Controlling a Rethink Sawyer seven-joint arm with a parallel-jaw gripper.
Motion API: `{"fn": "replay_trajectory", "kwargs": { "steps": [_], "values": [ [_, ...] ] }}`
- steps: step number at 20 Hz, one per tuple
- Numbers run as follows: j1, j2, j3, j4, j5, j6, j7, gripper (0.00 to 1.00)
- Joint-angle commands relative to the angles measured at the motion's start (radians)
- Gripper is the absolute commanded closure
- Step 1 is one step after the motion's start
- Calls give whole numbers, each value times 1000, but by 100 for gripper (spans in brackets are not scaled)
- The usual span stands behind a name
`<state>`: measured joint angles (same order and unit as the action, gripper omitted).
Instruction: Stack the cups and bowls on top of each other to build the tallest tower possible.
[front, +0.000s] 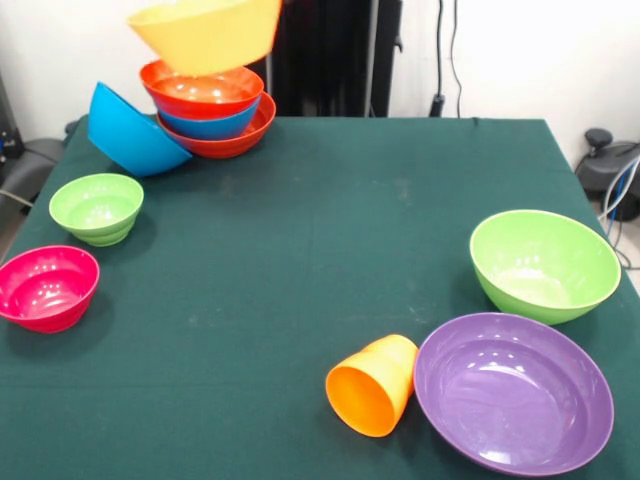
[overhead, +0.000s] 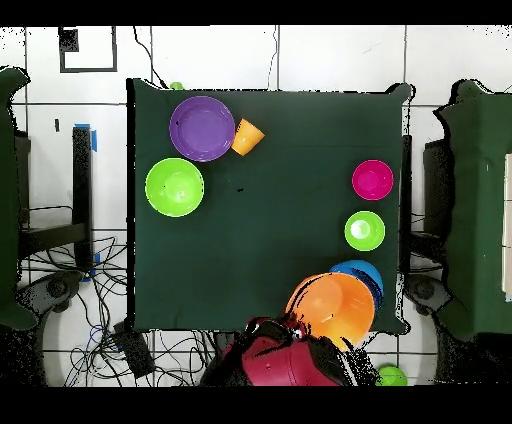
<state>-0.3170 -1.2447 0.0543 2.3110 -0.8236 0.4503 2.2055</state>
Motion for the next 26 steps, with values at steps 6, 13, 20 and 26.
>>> {"fn": "replay_trajectory", "kwargs": {
  "steps": [6, 13, 20, 26],
  "values": [
    [63, 228, -173, -37, -246, -60, 242, 100],
    [118, 344, -242, -92, -313, -136, 303, 100],
    [138, 324, -250, -82, -213, -134, 232, 100],
    [101, 247, -210, -72, -123, -86, 120, 0]
  ]
}}
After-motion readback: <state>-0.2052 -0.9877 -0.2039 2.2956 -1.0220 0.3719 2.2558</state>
